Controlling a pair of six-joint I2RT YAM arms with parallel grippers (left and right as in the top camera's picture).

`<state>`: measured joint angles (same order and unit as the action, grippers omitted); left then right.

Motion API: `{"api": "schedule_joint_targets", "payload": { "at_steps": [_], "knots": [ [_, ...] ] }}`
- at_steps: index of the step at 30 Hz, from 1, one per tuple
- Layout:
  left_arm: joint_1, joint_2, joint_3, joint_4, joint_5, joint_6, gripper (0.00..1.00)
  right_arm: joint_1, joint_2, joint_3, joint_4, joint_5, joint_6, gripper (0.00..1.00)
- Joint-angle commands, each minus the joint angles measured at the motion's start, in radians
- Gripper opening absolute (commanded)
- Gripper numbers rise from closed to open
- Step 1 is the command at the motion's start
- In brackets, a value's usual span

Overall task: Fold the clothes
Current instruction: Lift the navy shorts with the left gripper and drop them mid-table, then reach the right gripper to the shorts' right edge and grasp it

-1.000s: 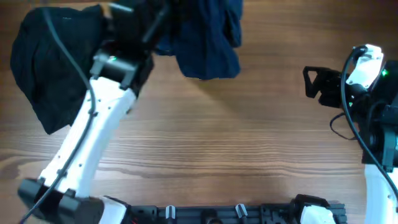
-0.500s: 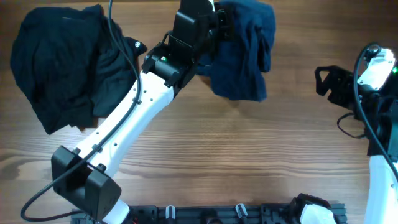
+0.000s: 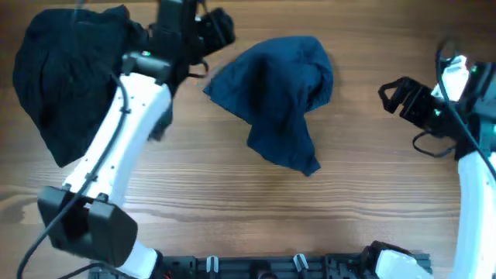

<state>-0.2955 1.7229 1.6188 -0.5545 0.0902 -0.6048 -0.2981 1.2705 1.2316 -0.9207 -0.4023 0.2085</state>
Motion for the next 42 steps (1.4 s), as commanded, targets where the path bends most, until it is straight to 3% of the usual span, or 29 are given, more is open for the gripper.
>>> {"api": "schedule_joint_targets", "payload": {
  "at_steps": [1,5,9,17,27,34,36,39,40,42],
  "knots": [
    [0.064,-0.041,0.01,-0.043,0.116,0.016,0.78,-0.002,0.109,0.018,-0.003,-0.089,-0.002,0.95],
    [0.056,-0.041,0.01,-0.076,0.109,0.175,0.75,0.002,0.255,0.017,0.021,-0.17,-0.056,0.85],
    [0.051,-0.041,0.01,-0.097,0.046,0.192,0.76,0.042,0.356,0.017,0.085,-0.222,-0.139,0.79],
    [0.05,-0.041,0.01,-0.109,0.039,0.309,0.78,0.194,0.528,0.017,0.342,-0.163,-0.235,0.79],
    [0.05,-0.04,0.01,-0.113,0.024,0.314,0.79,0.2,0.736,0.017,0.544,-0.129,-0.287,0.78],
    [0.05,-0.04,0.01,-0.107,0.024,0.314,0.79,0.213,0.785,0.018,0.59,-0.174,-0.288,0.57],
    [0.05,-0.04,0.01,-0.105,0.024,0.314,0.79,0.23,0.786,0.017,0.602,-0.175,-0.288,0.46],
    [0.05,-0.04,0.01,-0.105,0.024,0.314,0.79,0.265,0.786,0.017,0.619,-0.175,-0.283,0.11],
    [0.05,-0.04,0.01,-0.105,0.024,0.314,0.78,0.272,0.786,0.018,0.623,-0.175,-0.28,0.04],
    [0.05,-0.04,0.01,-0.105,0.024,0.314,0.74,0.271,0.777,0.018,0.633,-0.175,-0.23,0.04]
  ]
}}
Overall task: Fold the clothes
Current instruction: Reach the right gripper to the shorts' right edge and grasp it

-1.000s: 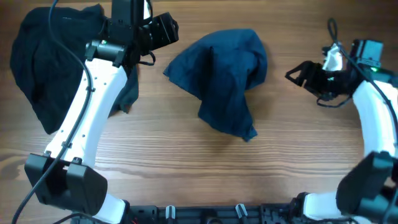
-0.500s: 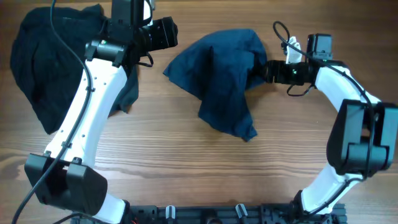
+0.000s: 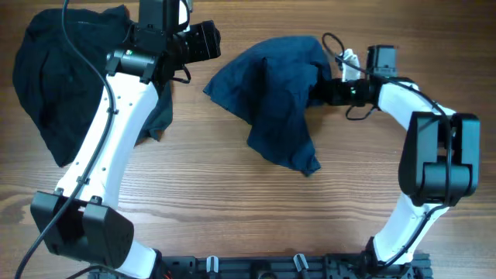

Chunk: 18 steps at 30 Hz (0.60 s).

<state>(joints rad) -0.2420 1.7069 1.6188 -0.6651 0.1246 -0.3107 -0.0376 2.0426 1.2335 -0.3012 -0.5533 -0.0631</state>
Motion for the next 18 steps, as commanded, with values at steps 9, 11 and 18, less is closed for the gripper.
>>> {"api": "schedule_joint_targets", "payload": {
  "at_steps": [9,11,18],
  "knots": [
    [-0.01,-0.024,0.01,0.01,-0.01,0.02,0.7,-0.05,-0.34,0.314,-0.346,0.045,0.048,0.04],
    [-0.021,-0.024,0.01,0.018,-0.01,0.021,0.69,-0.053,-0.423,0.398,-0.445,0.104,0.058,0.04],
    [-0.158,-0.054,0.01,0.048,-0.01,0.112,0.67,-0.053,-0.62,0.54,-0.599,0.303,0.198,0.04]
  ]
}}
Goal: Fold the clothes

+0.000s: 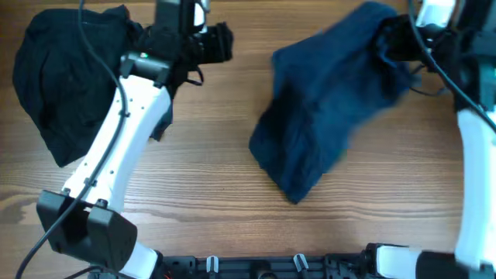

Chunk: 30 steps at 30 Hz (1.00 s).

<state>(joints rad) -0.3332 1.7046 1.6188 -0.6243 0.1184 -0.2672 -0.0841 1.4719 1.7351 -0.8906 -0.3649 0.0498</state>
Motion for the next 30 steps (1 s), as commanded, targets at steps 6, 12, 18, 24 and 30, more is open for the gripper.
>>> {"api": "schedule_joint_targets", "payload": {
  "at_steps": [6,12,18,24,30],
  "knots": [
    [-0.157,-0.08,0.01,-0.002,-0.004,0.08,0.64,-0.006,-0.115,0.045,-0.011,0.246,0.167,0.04],
    [-0.153,-0.09,0.01,-0.067,-0.013,0.077,0.49,-0.004,-0.07,0.045,-0.008,0.294,0.341,0.04],
    [-0.036,-0.098,0.01,-0.08,-0.053,0.027,0.45,0.077,-0.044,0.045,0.037,0.295,0.517,0.04],
    [0.088,-0.098,0.01,-0.09,-0.041,-0.01,0.45,0.186,-0.056,0.045,0.131,0.299,0.705,0.04],
    [0.103,-0.098,0.01,-0.087,-0.041,-0.01,0.46,0.314,-0.063,0.103,0.128,0.564,0.716,0.04]
  ]
}}
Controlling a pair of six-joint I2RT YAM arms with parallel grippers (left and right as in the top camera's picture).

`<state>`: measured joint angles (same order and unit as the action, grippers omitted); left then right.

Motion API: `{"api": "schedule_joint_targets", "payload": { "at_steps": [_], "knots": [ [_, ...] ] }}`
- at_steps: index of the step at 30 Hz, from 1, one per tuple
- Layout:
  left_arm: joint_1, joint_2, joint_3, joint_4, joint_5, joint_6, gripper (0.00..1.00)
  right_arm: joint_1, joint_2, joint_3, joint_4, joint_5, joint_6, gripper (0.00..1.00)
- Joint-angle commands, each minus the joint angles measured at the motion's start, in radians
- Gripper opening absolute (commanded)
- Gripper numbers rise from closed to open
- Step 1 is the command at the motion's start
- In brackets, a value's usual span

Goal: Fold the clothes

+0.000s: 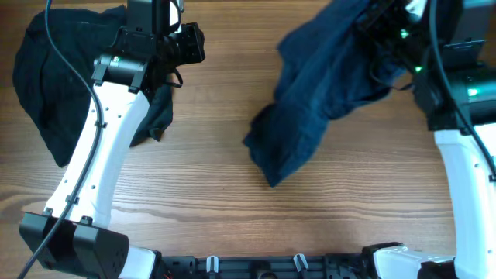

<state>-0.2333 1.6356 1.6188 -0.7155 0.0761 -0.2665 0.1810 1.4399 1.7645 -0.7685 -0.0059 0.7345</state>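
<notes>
A dark blue garment (310,101) hangs from the upper right of the overhead view down to the table middle, where its lower end rests crumpled. My right gripper (380,31) is raised at the top right and shut on the garment's upper part; cloth hides its fingertips. My left gripper (194,44) hovers at the upper left, beside a pile of dark clothes (70,77). Whether its jaws are open is not clear from this angle, and nothing shows between them.
The dark pile covers the table's far left corner, partly under my left arm (101,147). Bare wood table (232,194) lies in front of the garment. The arm bases and a rail run along the near edge.
My right gripper has lifted the blue garment higher, so more of it hangs stretched and its lower end has drawn in slightly. My left gripper has shifted a little to the left.
The blue garment first lay crumpled in the table's middle with my right gripper away at the right. The gripper then reached its right edge. Later it held that edge raised toward the upper right, and now holds it higher.
</notes>
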Motion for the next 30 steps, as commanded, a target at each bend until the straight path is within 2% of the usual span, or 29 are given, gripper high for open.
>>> {"api": "schedule_joint_targets", "payload": {
  "at_steps": [1,4,7,14,19,20,21,22,25,29,30],
  "knots": [
    [0.003,-0.029,0.01,0.005,0.001,-0.011,0.46,0.065,-0.034,0.08,0.003,0.298,0.029,0.04],
    [0.003,-0.029,0.01,0.005,0.001,-0.011,0.46,0.091,-0.035,0.081,-0.019,0.639,0.026,0.04],
    [0.003,-0.029,0.01,0.005,0.001,-0.011,0.46,0.091,-0.017,0.081,-0.075,0.772,0.024,0.04],
    [0.003,-0.029,0.01,0.005,0.0,-0.01,0.46,0.09,0.061,0.081,-0.261,0.655,0.024,0.04],
    [0.003,-0.029,0.01,0.005,-0.012,-0.01,0.47,0.091,0.091,0.081,-0.246,0.352,-0.082,0.06],
    [0.003,-0.029,0.01,0.005,-0.018,-0.01,0.46,0.091,0.091,0.081,-0.226,0.286,-0.13,0.11],
    [0.003,-0.029,0.01,0.005,-0.018,-0.01,0.46,0.091,0.09,0.081,-0.202,0.209,-0.188,0.24],
    [0.003,-0.029,0.01,0.006,-0.018,-0.01,0.47,0.09,0.087,0.081,-0.182,0.145,-0.252,0.5],
    [0.003,-0.029,0.01,0.005,-0.018,-0.01,0.47,0.072,0.058,0.081,-0.174,0.13,-0.369,0.83],
    [0.003,-0.029,0.01,-0.013,-0.003,-0.01,0.46,-0.034,0.0,0.081,-0.214,0.139,-0.422,0.98],
    [0.002,-0.029,0.01,-0.024,0.025,-0.01,0.46,-0.064,-0.011,0.081,-0.236,0.14,-0.425,1.0]
  ]
}}
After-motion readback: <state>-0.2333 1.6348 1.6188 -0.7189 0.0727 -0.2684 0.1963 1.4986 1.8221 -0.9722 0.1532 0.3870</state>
